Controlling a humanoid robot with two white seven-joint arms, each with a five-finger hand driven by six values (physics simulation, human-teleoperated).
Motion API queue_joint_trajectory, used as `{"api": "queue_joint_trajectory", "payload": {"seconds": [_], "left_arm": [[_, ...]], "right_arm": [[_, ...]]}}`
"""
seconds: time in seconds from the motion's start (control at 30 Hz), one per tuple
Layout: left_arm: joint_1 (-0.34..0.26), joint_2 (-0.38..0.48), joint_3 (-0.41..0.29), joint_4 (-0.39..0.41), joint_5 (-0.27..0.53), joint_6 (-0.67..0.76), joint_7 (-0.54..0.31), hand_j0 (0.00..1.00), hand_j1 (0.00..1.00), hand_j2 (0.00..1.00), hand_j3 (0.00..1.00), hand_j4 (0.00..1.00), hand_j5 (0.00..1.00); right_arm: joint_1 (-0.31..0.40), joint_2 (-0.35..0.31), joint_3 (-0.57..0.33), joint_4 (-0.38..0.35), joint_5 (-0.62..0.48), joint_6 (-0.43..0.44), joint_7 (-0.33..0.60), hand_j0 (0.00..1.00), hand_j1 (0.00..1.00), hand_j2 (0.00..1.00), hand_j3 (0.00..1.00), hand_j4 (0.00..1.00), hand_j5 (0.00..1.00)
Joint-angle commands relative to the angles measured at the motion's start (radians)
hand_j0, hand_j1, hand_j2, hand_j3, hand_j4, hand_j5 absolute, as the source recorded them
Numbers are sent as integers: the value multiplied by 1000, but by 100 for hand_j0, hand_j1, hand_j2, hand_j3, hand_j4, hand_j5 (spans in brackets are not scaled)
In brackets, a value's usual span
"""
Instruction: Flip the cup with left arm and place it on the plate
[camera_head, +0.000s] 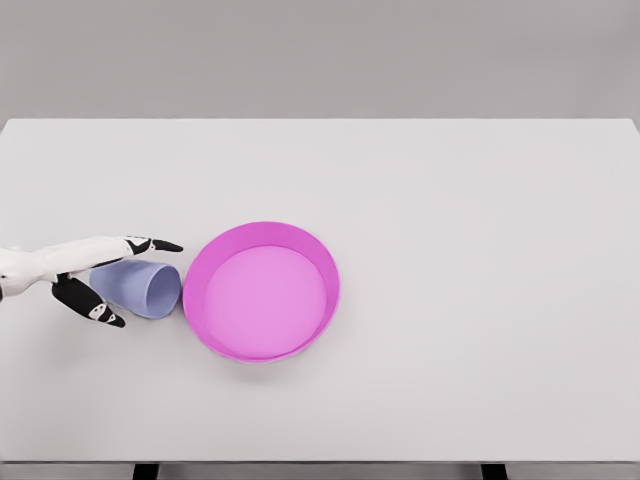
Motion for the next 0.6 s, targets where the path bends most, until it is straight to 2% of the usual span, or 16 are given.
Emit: {"api": "queue_joint_trajectory", "payload": {"seconds": [0.0, 0.07, 0.17, 0.23, 0.3, 0.57], "left_arm": [[0, 2, 0, -2, 5, 1, 0, 99, 99, 99, 99, 99, 99], [0, 0, 0, -2, 5, 1, 0, 99, 99, 99, 99, 99, 99], [0, 0, 0, -2, 7, 1, 0, 81, 81, 81, 81, 81, 81], [0, 0, -2, -2, 7, 1, -1, 75, 75, 75, 75, 75, 75], [18, 0, 1, -3, 5, 1, -1, 73, 73, 73, 73, 73, 73], [21, 6, 1, -3, 13, 22, -3, 67, 67, 67, 67, 67, 67]], "right_arm": [[2, 0, 0, 0, 0, 0, 0, 100, 100, 100, 100, 100, 100], [0, 0, 0, 0, 0, 0, 0, 100, 100, 100, 100, 100, 100], [0, 0, 0, 0, 0, 0, 0, 100, 100, 100, 100, 100, 100], [0, 0, 0, 0, 0, 0, 0, 100, 100, 100, 100, 100, 100], [0, 0, 0, 0, 0, 0, 0, 100, 100, 100, 100, 100, 100], [2, 0, 0, 0, 0, 0, 0, 100, 100, 100, 100, 100, 100]]}}
